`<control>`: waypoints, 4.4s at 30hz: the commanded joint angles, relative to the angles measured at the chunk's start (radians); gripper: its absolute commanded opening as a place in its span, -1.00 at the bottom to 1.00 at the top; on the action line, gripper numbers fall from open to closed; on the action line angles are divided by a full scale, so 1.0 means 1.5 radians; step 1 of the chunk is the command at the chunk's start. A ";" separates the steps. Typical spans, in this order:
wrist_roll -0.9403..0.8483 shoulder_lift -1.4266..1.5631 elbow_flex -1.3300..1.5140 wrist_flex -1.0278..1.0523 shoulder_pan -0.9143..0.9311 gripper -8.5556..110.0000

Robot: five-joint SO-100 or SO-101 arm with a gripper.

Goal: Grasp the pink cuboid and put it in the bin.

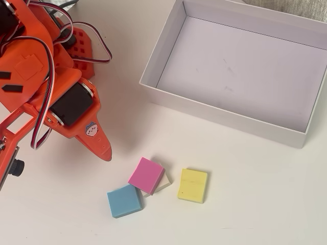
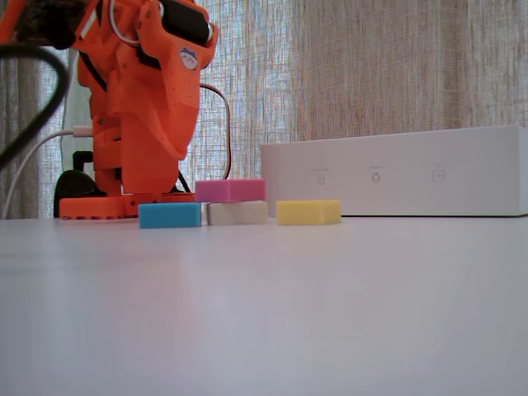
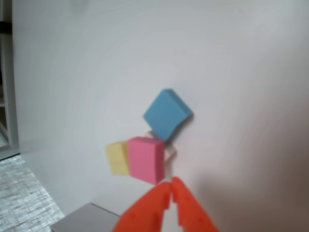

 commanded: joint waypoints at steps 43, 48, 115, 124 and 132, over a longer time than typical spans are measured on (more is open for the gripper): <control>-0.009 0.004 -0.004 -0.009 -0.010 -0.99; -0.031 -0.098 -0.083 -0.034 -0.004 -0.88; -0.098 -0.942 -0.517 -0.018 -0.048 -0.52; -0.097 -0.940 -0.514 -0.027 -0.056 -0.55; -0.097 -0.940 -0.498 -0.055 -0.047 -0.55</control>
